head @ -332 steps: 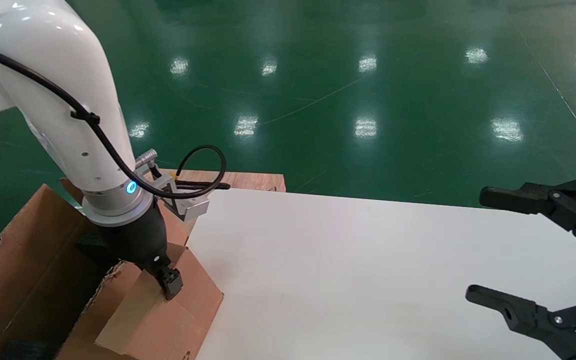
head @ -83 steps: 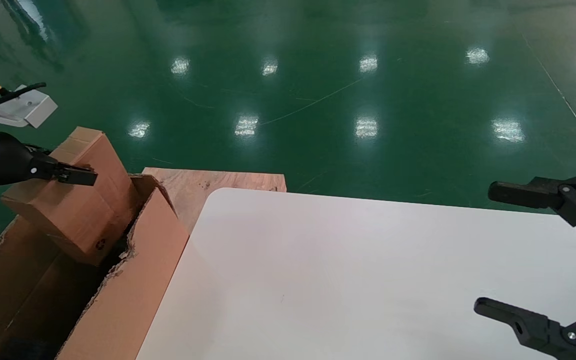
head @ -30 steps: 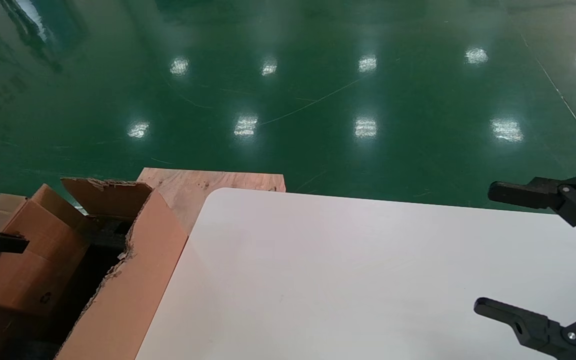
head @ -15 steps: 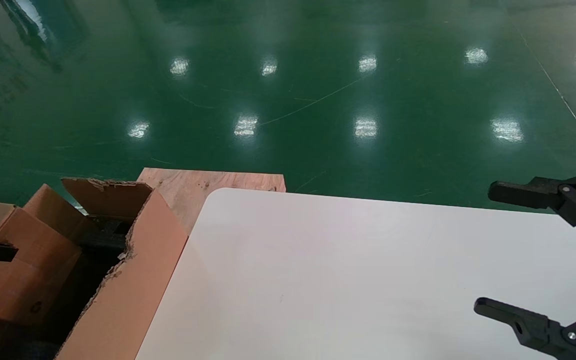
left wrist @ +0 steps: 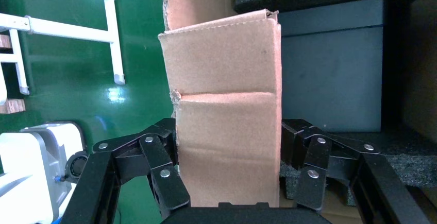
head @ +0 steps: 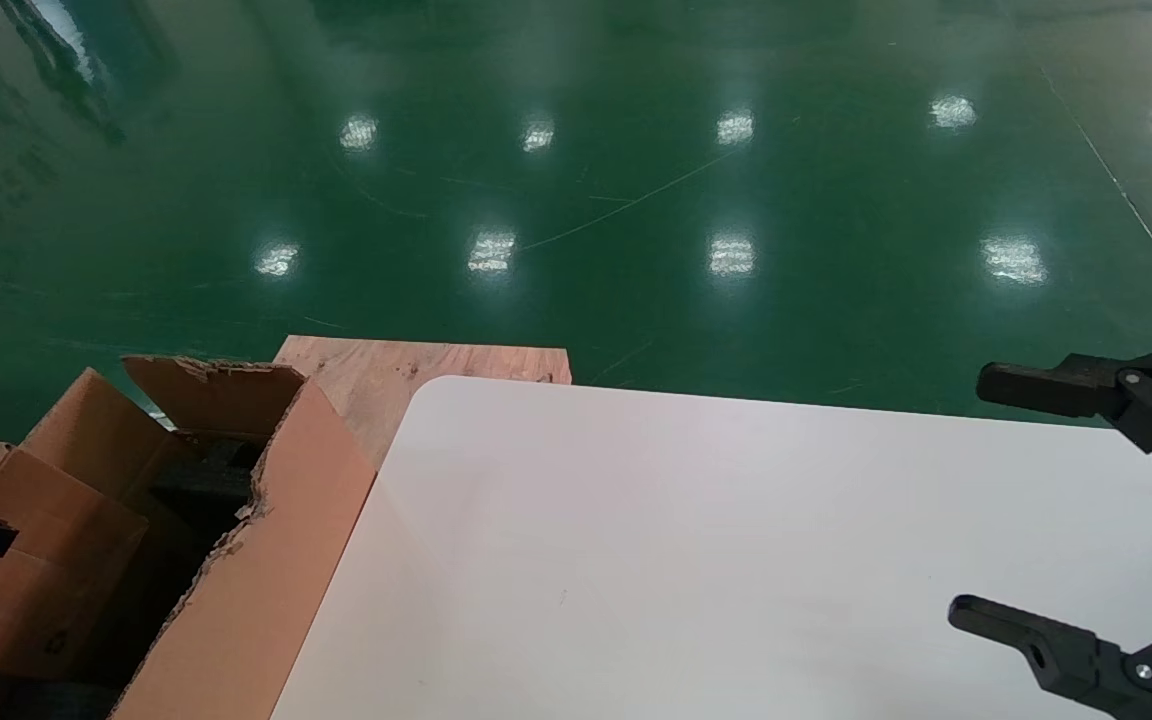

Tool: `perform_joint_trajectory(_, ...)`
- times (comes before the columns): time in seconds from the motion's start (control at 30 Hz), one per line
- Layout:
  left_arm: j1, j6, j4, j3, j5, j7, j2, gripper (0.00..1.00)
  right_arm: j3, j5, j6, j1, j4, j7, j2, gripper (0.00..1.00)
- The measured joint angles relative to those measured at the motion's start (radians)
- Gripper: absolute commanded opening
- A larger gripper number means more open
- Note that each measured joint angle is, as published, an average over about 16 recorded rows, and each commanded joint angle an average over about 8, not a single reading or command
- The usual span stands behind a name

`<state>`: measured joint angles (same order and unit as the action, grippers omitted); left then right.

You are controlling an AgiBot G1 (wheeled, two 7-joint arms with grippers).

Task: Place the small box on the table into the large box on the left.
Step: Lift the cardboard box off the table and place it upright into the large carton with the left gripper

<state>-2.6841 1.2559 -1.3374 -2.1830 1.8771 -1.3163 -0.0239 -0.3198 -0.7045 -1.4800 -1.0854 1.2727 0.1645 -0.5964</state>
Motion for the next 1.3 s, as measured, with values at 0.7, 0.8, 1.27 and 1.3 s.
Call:
perform_joint_trajectory(0.7,0.01,-0.014,-0.001,-0.002,0.06,-0.018,0.012,0.96,0.0,0.0,0.0,0.0,0.0,0.0,0.0,1.0)
perform_joint_trajectory(0.8,0.011,-0.019,-0.002,-0.002,0.058,-0.018,0.013,1.0,0.0,0.0,0.0,0.0,0.0,0.0,0.0,1.0)
perform_joint_trajectory(1.27,0.011,-0.022,-0.002,-0.001,0.057,-0.017,0.013,1.0,0.0,0.001,0.001,0.0,0.0,0.0,0.0,1.0)
perform_joint_trajectory(1.3,0.011,-0.022,-0.002,-0.001,0.057,-0.017,0.013,1.0,0.0,0.001,0.001,0.0,0.0,0.0,0.0,1.0)
